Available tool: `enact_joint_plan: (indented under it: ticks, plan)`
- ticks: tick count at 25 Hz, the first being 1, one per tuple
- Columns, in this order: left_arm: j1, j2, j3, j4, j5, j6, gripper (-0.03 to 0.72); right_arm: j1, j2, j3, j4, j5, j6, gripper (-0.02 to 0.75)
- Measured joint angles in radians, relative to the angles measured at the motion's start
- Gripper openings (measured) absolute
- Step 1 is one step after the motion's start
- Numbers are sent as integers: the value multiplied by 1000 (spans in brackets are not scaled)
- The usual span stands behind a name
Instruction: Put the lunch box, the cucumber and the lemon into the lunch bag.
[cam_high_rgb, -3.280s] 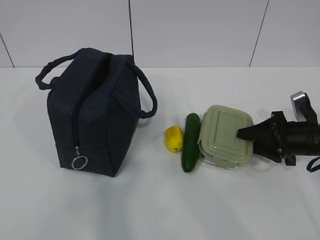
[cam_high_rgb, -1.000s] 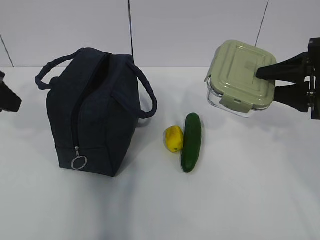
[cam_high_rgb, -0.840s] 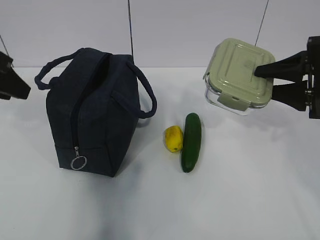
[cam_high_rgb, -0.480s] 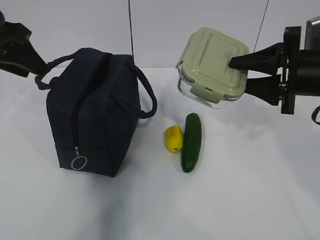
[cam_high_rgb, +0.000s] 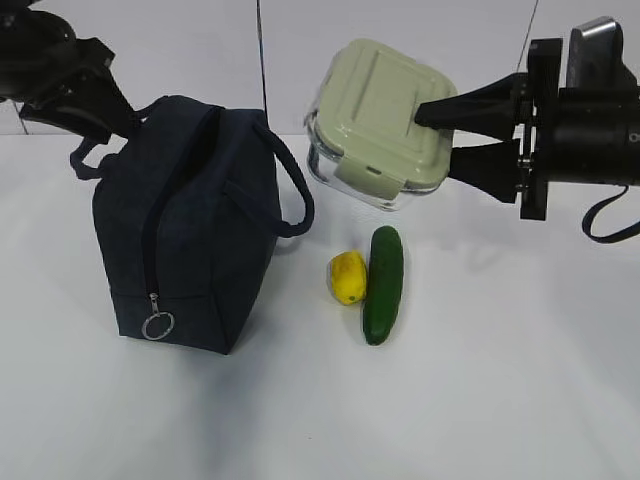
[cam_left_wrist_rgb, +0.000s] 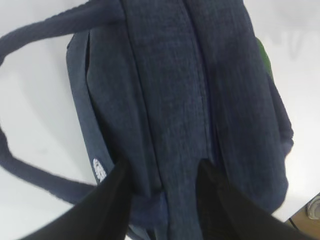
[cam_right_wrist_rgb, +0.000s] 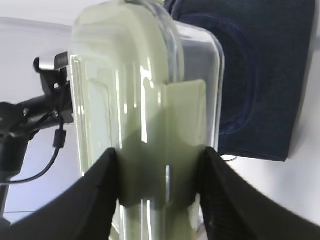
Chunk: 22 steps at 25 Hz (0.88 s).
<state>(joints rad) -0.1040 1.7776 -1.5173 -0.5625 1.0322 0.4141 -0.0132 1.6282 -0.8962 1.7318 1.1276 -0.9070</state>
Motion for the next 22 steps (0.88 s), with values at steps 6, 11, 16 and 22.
enact_joint_plan:
  ticks: [6,11,16,22]
  plan:
    - [0,78,-26,-12,-19,5,309,31,0,-71,0,0,0,360]
    - [0,134,-31,-35,-19,5,295,71,11,-132,0,-14,0,360]
    - [0,137,-59,-96,19,7,35,108,63,-176,2,-38,0,360]
    - [0,137,-149,-178,143,11,-9,154,128,-242,0,-58,0,360]
